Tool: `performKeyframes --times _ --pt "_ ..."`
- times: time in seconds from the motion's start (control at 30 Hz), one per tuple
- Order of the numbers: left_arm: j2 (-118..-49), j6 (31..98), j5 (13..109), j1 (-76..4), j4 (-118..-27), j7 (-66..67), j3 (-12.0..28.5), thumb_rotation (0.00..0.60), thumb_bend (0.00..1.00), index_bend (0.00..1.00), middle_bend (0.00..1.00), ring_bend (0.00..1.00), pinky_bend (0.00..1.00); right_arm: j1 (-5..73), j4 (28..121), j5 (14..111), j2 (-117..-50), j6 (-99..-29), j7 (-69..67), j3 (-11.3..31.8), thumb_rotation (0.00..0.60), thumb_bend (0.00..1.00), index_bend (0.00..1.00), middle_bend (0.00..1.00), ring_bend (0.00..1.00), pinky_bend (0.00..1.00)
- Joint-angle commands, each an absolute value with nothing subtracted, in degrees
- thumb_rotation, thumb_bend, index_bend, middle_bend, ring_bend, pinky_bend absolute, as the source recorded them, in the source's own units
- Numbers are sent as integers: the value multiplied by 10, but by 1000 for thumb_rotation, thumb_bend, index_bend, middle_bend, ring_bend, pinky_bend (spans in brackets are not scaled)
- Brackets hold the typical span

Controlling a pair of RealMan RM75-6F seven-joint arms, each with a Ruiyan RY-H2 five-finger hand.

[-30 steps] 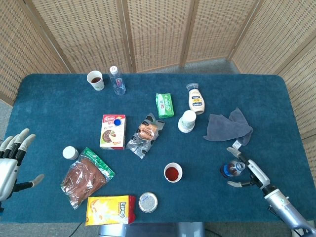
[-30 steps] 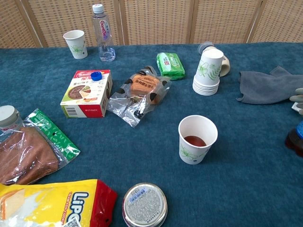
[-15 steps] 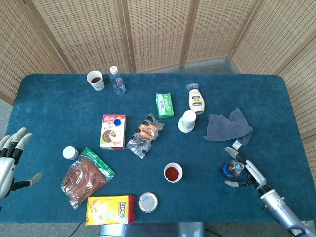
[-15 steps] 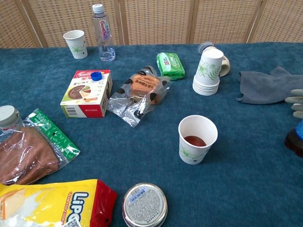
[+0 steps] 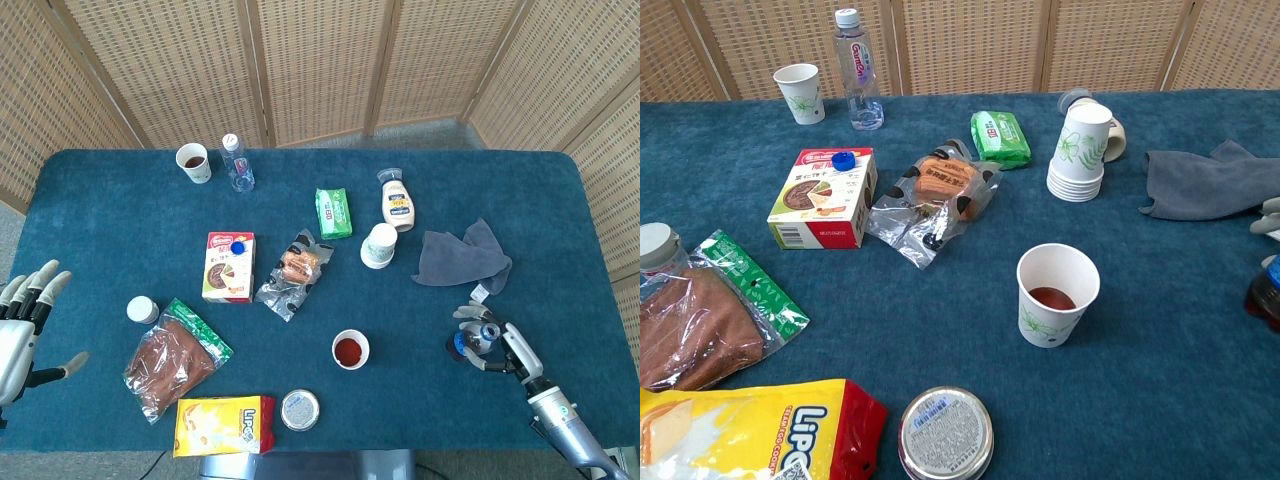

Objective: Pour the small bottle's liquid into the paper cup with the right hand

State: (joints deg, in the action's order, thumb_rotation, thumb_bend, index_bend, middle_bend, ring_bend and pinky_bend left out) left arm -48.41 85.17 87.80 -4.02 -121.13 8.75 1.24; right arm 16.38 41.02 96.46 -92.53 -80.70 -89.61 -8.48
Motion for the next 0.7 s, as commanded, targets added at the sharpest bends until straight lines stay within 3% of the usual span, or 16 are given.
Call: performKeyframes --times 0.03,0.37,0.7 --pt "-484 852 877 -40 -1211 88 13 600 150 0 0 0 0 161 406 965 -929 -810 -893 -84 600 680 260 343 20 390" --pt "-484 852 878 -41 -1209 85 13 600 149 0 0 0 0 146 415 945 -940 -832 -836 -60 600 791 348 545 238 715" --pt "-486 849 884 -42 -1203 65 11 600 149 0 0 0 0 139 494 935 -919 -854 -730 -38 600 800 377 594 311 854"
